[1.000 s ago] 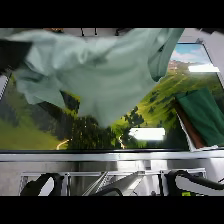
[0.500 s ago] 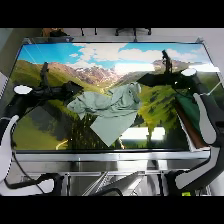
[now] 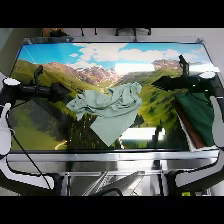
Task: Fold the shirts.
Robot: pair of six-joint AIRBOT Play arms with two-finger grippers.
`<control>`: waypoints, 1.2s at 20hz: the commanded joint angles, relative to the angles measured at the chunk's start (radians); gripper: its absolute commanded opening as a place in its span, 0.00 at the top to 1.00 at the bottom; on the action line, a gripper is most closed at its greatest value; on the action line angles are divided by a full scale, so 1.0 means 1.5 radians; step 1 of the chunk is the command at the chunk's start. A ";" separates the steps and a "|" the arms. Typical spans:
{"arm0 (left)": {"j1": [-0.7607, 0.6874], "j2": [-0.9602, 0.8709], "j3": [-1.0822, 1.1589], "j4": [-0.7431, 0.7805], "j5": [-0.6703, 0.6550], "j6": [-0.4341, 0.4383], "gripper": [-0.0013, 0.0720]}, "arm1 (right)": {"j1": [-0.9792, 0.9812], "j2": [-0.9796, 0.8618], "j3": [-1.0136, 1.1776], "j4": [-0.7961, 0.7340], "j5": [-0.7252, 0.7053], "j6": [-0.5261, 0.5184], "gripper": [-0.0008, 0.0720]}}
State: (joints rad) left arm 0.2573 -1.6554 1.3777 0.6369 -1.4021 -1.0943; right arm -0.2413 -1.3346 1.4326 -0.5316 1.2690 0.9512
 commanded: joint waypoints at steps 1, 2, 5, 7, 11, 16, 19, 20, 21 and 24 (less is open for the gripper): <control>0.007 0.067 -0.099 0.119 -0.022 -0.029 0.04 | -0.020 0.092 -0.104 -0.060 0.047 0.045 0.48; 0.003 0.091 -0.158 0.128 0.004 -0.027 0.04 | -0.020 0.119 -0.162 -0.064 0.043 0.046 0.48; -0.016 0.125 -0.301 0.126 0.102 -0.019 0.04 | -0.016 0.179 -0.326 -0.062 -0.009 0.048 0.32; -0.043 0.125 -0.347 0.105 0.167 -0.004 0.04 | 0.003 0.191 -0.406 -0.062 -0.073 0.047 0.27; -0.104 0.091 -0.326 0.099 0.229 -0.003 0.04 | 0.095 0.145 -0.456 -0.034 -0.187 0.043 0.27; -0.124 0.038 -0.224 0.099 0.163 -0.009 0.04 | 0.228 0.048 -0.434 0.082 -0.337 -0.012 0.27; -0.116 0.020 -0.179 0.099 0.118 -0.010 0.04 | 0.257 0.011 -0.374 0.133 -0.314 -0.064 0.68; -0.112 0.020 -0.172 0.099 0.111 -0.010 0.04 | 0.260 0.013 -0.346 0.134 -0.294 -0.066 0.88; -0.108 0.020 -0.165 0.099 0.101 -0.010 0.04 | 0.259 0.020 -0.316 0.130 -0.274 -0.066 0.96; -0.091 0.020 -0.148 0.099 0.060 -0.010 0.04 | 0.245 0.075 -0.188 0.135 -0.213 -0.058 0.96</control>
State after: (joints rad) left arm 0.1036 -1.6199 1.1248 0.7856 -1.2465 -1.1069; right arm 0.1265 -1.2667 1.0050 -0.3672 0.8619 0.8753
